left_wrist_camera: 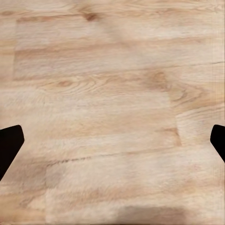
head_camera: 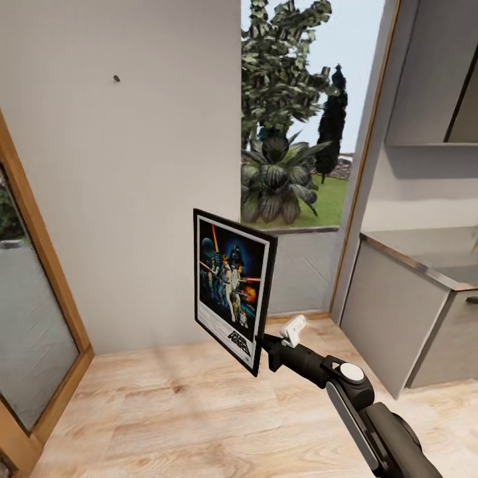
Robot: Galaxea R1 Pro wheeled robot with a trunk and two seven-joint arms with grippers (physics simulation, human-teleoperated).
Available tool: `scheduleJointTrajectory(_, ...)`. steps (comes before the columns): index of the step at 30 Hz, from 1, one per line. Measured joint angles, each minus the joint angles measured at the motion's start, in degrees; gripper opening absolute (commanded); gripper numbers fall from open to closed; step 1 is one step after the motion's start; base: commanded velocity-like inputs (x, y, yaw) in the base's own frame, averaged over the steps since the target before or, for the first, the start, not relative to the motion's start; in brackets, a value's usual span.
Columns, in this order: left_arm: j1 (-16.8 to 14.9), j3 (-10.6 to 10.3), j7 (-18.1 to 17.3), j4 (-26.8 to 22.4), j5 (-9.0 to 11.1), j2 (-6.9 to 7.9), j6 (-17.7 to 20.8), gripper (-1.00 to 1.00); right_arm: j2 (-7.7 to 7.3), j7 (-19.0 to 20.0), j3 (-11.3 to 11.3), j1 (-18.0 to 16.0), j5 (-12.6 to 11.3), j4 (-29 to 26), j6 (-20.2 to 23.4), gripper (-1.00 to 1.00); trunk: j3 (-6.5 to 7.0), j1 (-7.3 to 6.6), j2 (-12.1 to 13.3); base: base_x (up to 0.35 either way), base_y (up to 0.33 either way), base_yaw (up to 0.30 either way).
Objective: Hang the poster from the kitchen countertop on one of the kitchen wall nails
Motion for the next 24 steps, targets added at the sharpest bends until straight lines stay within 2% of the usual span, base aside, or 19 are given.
scheduleJointTrajectory(6,0.0,0.0,0.02,0.0,-0.01,0.0,0.02,1.0,0.0,0.05,0.0,0.0,0.0,0.0,0.0,-1.0,0.0,0.0,0.0,0.0,0.0,0.109)
scheduleJointTrajectory(17,0.0,0.01,0.02,0.0,-0.02,0.0,0.04,1.0,0.0,0.12,-0.22,0.0,0.0,0.0,0.0,-1.0,0.0,0.0,0.0,0.0,0.006,0.009)
scheduleJointTrajectory(24,0.0,0.03,0.0,-0.02,-0.02,-0.01,0.06,1.0,-0.01,0.09,-0.41,0.01,-0.01,0.0,-0.02,-1.0,0.0,0.0,0.0,0.0,0.17,0.009)
